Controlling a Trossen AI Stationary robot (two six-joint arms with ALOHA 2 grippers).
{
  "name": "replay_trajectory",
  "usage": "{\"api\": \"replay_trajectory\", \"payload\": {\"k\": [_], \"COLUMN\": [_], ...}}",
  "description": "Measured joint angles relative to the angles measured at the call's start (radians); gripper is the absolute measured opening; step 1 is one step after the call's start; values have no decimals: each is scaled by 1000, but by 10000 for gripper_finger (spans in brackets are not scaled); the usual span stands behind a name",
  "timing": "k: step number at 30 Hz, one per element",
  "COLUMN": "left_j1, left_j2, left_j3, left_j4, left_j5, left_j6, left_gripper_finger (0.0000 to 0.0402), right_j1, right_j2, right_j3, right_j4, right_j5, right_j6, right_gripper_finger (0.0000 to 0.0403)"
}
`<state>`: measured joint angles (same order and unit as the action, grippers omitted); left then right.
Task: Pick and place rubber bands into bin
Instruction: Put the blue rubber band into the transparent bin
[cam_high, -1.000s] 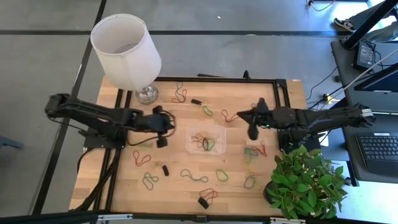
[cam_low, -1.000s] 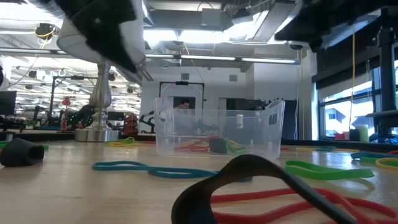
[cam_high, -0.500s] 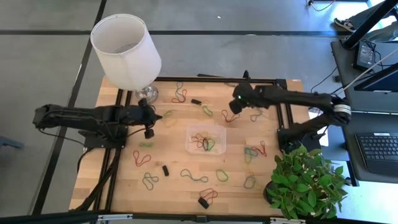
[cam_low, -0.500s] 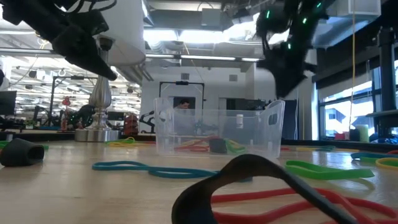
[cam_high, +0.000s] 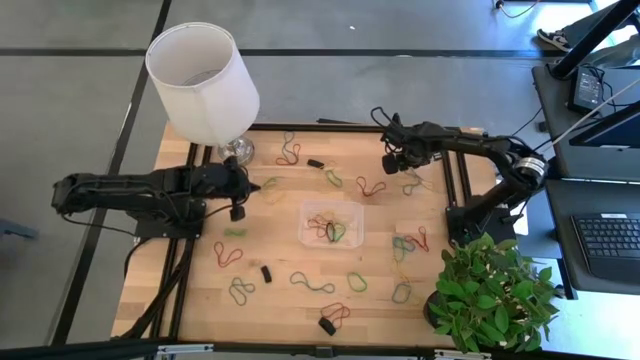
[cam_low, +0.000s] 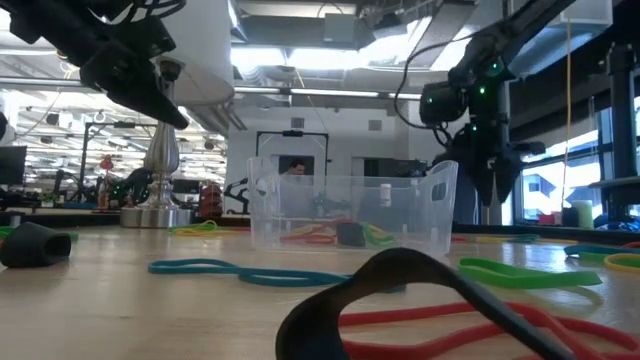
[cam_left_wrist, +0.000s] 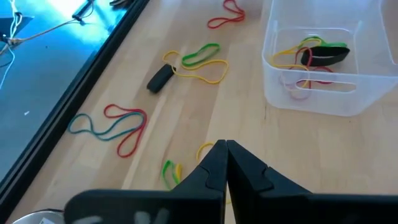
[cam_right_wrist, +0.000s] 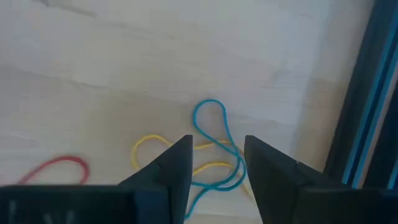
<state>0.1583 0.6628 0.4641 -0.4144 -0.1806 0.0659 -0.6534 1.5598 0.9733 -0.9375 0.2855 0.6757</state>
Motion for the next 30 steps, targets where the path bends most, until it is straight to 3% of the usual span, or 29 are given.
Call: {"api": "replay_trajectory", "payload": {"k": [16, 20, 26, 30], "left_j1": [8, 8, 8, 8], "left_j2": [0, 0, 0, 1], "left_j3": [0, 0, 0, 0], "left_j4": [0, 0, 0, 0], "left_j5": [38, 39, 38, 38], "left_j6": [-1, -3, -2, 1], "left_gripper_finger": [2, 2, 2, 2], "right_j1": [-72, -72, -68, -64], "right_j2": [214, 240, 226, 183], "right_j3": [2, -21, -39, -36], "right_j4": [73, 100, 120, 119], "right_j5": [-78, -113, -133, -137], "right_j6": [-57, -79, -100, -103], "right_gripper_finger": [136, 105, 13, 11]}}
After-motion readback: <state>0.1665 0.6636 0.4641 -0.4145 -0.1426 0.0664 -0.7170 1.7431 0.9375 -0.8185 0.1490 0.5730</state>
